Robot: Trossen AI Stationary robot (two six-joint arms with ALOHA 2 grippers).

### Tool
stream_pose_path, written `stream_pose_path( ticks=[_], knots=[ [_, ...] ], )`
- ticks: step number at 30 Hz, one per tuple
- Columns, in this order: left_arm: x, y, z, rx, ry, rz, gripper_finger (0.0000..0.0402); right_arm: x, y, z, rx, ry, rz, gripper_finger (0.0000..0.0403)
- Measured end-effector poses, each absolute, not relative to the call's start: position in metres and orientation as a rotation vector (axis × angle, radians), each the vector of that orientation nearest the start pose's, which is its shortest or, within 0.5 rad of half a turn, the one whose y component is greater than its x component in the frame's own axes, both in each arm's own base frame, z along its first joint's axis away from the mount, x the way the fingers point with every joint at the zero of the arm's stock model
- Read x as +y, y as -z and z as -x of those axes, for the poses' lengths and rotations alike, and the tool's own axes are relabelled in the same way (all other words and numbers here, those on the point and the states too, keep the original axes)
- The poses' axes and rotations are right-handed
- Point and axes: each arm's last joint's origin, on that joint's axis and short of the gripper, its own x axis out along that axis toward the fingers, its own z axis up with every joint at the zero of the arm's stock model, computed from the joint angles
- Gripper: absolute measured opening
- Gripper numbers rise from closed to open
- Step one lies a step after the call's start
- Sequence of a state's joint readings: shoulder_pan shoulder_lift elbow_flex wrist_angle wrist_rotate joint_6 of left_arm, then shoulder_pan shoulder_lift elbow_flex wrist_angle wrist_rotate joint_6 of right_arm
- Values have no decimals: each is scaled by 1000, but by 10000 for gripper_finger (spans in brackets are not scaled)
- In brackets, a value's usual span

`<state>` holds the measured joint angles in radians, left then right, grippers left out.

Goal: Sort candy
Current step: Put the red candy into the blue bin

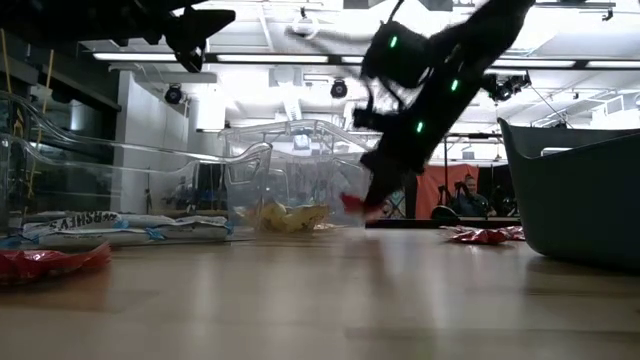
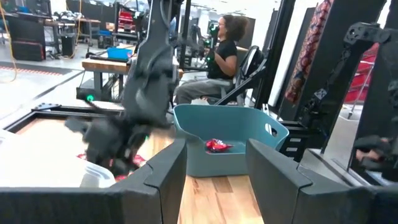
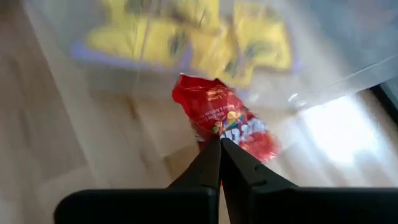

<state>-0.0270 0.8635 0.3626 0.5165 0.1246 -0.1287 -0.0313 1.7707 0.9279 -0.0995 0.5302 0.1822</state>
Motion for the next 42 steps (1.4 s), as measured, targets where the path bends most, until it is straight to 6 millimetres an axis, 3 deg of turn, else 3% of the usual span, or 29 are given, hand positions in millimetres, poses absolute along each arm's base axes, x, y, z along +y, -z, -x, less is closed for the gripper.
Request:
stream_pose_path(
  ticks=[6, 13, 17, 21, 28, 36, 42],
  knots=[
    [-9, -241, -188, -9, 153, 128, 154, -7, -199, -311, 791, 579, 97, 0],
    [-9, -241, -189, -6, 153, 129, 154, 21, -259, -258, 715, 532, 51, 0],
    [-9, -241, -188, -9, 153, 129, 154, 40, -280, -234, 647, 450, 0, 0],
    [-9, -241, -188, -9, 153, 129, 154, 66, -287, -220, 642, 265, -95, 0],
    [-9, -241, -188, -7, 153, 153, 154, 122, -281, -198, 747, 12, -340, 0],
    [-9, -241, -188, -6, 153, 172, 154, 152, -273, -166, 892, 73, -611, 0],
    [-9, -241, -188, -7, 153, 162, 154, 158, -272, -159, 912, 104, -716, 0]
  ],
)
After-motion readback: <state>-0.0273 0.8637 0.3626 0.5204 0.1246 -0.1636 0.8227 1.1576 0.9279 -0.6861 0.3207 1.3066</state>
